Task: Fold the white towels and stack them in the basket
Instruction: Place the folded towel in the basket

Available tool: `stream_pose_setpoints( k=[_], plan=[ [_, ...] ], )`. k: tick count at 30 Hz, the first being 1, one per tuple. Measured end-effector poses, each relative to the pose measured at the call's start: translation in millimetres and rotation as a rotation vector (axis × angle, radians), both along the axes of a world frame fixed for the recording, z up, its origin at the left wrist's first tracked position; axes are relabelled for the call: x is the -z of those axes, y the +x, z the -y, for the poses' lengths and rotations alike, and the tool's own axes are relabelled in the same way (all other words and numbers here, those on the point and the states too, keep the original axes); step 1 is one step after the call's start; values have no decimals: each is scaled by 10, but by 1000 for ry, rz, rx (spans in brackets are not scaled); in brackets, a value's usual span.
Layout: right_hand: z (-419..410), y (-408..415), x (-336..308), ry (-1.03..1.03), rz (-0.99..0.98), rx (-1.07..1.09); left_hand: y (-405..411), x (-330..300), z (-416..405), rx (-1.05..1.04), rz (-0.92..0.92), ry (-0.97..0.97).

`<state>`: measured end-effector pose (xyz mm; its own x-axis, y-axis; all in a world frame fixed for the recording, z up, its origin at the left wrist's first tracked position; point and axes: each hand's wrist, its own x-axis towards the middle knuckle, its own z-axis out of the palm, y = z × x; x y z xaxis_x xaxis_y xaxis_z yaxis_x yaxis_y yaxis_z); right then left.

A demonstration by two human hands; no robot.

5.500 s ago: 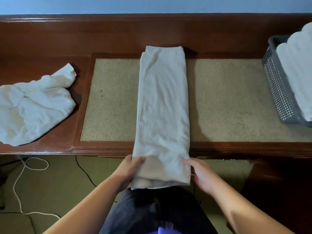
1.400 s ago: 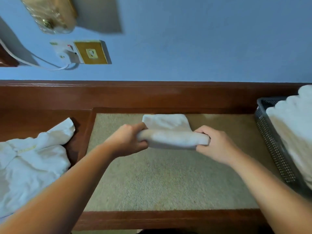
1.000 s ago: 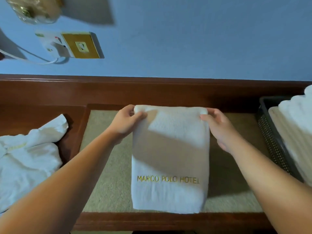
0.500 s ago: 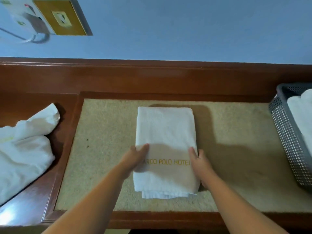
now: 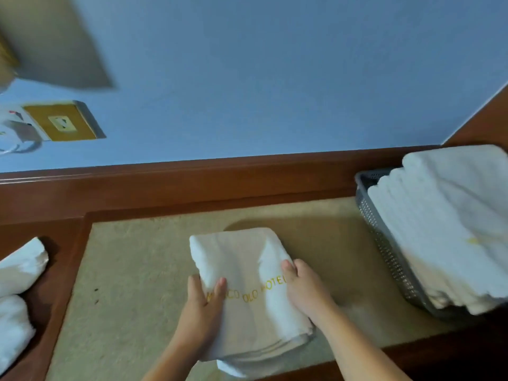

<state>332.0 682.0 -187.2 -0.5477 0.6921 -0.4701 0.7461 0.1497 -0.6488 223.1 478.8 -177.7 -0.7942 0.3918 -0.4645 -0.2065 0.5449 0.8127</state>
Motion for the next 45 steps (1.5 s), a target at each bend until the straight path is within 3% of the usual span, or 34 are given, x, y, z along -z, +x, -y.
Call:
stream_pose_setpoints(
  k=[5, 11, 15, 18, 21, 23, 25, 27, 30, 32, 35, 37, 40, 42, 45],
  plan=[
    [-831, 503, -1230, 250, -101, 40, 268, -964, -852, 65, -74, 259],
    [-2085, 1315, -3002, 714, -197, 143, 873, -2215, -2366, 208, -105, 663],
    [-3102, 1913, -3556, 875, -123, 234, 1429, -2607, -3338, 355, -53, 793],
    [-3827, 2284, -3374, 822, -103, 298, 1835, -2491, -3918, 355, 0, 764],
    [-4157, 2638, -2671, 550, -26, 356, 2211, -2066, -4196, 474, 312, 686],
    [-4115, 2849, -2036, 361, 147, 303, 2416, -1737, -4170, 586, 395, 532],
    [-3996, 2999, -1546, 339, 255, 301, 2564, -1454, -4148, 621, 383, 417],
    [-3874, 3039, -1336, 424, 231, 365, 2655, -1326, -4156, 635, 352, 405],
    [-3801, 3023, -1376, 455, 211, 384, 2739, -1238, -4217, 616, 314, 391],
    [-3794, 2961, -1472, 425, 318, 381, 2780, -1206, -4219, 601, 288, 372],
    [-3865, 2735, -1686, 436, 449, 379, 2830, -1288, -4144, 605, 203, 346],
    [-3914, 2509, -1826, 479, 389, 352, 2776, -1417, -4133, 590, 74, 287],
    [-3941, 2198, -1916, 461, 288, 305, 2447, -1588, -4324, 511, -320, 216],
    [-3919, 2087, -1801, 427, 360, 273, 2146, -1710, -4633, 557, -630, 204],
    [-3867, 2117, -1456, 457, 441, 249, 1641, -1686, -5238, 929, -1024, -84]
  ],
)
